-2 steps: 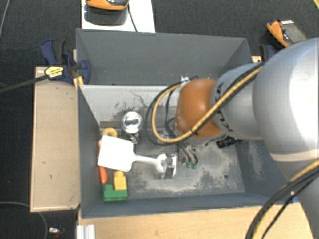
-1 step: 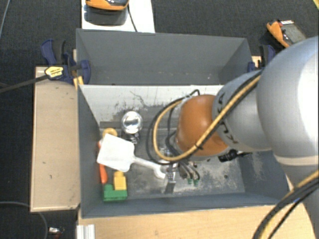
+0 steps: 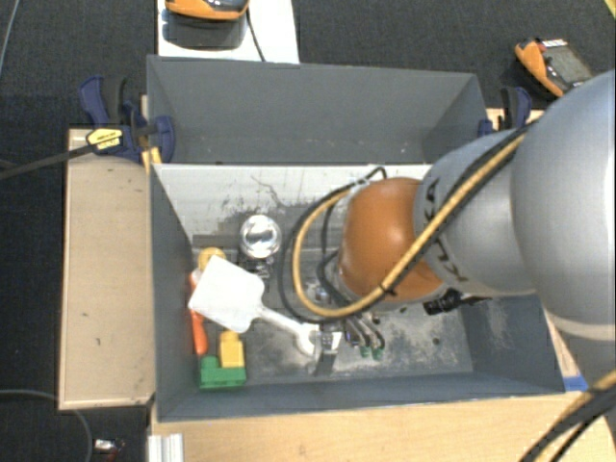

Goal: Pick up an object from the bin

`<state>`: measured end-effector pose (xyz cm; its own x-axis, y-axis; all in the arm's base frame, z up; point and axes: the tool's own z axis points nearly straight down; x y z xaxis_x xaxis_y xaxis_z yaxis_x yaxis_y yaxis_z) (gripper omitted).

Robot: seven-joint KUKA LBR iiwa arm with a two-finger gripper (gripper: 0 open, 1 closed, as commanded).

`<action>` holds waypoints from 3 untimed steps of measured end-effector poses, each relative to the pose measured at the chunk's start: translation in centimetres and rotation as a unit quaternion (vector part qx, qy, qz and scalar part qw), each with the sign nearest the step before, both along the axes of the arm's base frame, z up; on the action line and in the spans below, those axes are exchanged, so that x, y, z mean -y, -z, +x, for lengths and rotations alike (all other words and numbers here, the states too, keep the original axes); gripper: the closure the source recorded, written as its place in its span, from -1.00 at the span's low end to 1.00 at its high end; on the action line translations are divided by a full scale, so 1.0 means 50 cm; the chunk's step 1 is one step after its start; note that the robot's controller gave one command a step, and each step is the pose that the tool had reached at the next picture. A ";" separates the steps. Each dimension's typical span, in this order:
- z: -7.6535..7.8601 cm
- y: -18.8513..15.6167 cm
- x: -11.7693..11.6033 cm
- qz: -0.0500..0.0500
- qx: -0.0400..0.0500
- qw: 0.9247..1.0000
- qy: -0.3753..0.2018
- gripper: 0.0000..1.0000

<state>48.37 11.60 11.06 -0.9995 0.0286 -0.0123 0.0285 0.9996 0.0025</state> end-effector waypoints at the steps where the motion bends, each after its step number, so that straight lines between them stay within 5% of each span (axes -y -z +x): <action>1: 0.031 -0.079 0.094 -0.001 -0.004 1.000 -0.023 -1.00; 2: 0.043 -0.060 0.082 0.000 -0.001 1.000 -0.005 -1.00; 3: 0.003 0.017 0.001 0.001 -0.002 1.000 -0.002 -1.00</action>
Offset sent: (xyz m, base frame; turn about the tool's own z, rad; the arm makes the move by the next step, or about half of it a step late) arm 0.0241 -0.0089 0.0067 0.0211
